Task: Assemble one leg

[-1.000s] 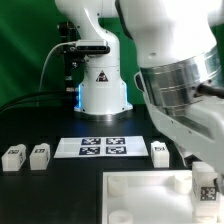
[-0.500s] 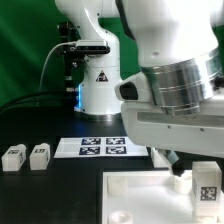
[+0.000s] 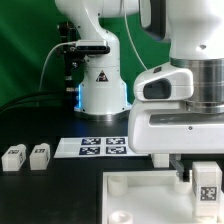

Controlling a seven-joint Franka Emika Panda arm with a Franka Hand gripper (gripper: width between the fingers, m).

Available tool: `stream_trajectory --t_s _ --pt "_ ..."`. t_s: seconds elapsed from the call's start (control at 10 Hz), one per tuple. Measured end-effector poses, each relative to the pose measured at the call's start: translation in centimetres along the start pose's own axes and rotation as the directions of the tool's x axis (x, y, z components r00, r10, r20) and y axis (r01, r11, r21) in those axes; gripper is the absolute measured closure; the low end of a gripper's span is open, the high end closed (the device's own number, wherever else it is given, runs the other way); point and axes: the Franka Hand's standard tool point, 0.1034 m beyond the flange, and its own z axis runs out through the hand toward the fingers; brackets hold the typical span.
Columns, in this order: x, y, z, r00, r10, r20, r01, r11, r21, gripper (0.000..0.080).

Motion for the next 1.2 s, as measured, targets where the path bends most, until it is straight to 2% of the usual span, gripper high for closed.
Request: stream_trajectory --t_s 0.1,0.2,0.3,0.4,0.6,0.8,0.9,1.0,1.2 --pt "-0.05 0.08 0.02 0.995 0.097 0.003 -0.097 0.995 0.000 0.0412" --pt "-0.04 0.11 0.06 0.976 0.217 0.003 -0.217 0.976 0.001 0.0505" --pt "-0.06 0.04 0.06 0.952 0.307 0.004 -0.307 0.952 0.003 0.0505" --pt "-0.01 -0.03 0.05 0.903 0.430 0.010 -0.430 0.903 0.014 0.0505" --pt "0.13 -0.02 0.29 0.714 0.698 0.049 -0.700 0.712 0.055 0.0505" --pt "0.20 -0.01 0.36 0.454 0.885 0.107 -0.890 0.444 0.102 0.0505" --pt "0.21 -0.10 0.40 0.380 0.915 0.133 -0.924 0.369 0.105 0.0505" --pt "0.15 -0.26 0.43 0.276 0.950 0.148 -0.960 0.265 0.090 0.0505" --pt "0.12 -0.28 0.49 0.287 0.947 0.147 -0.957 0.276 0.091 0.0496"
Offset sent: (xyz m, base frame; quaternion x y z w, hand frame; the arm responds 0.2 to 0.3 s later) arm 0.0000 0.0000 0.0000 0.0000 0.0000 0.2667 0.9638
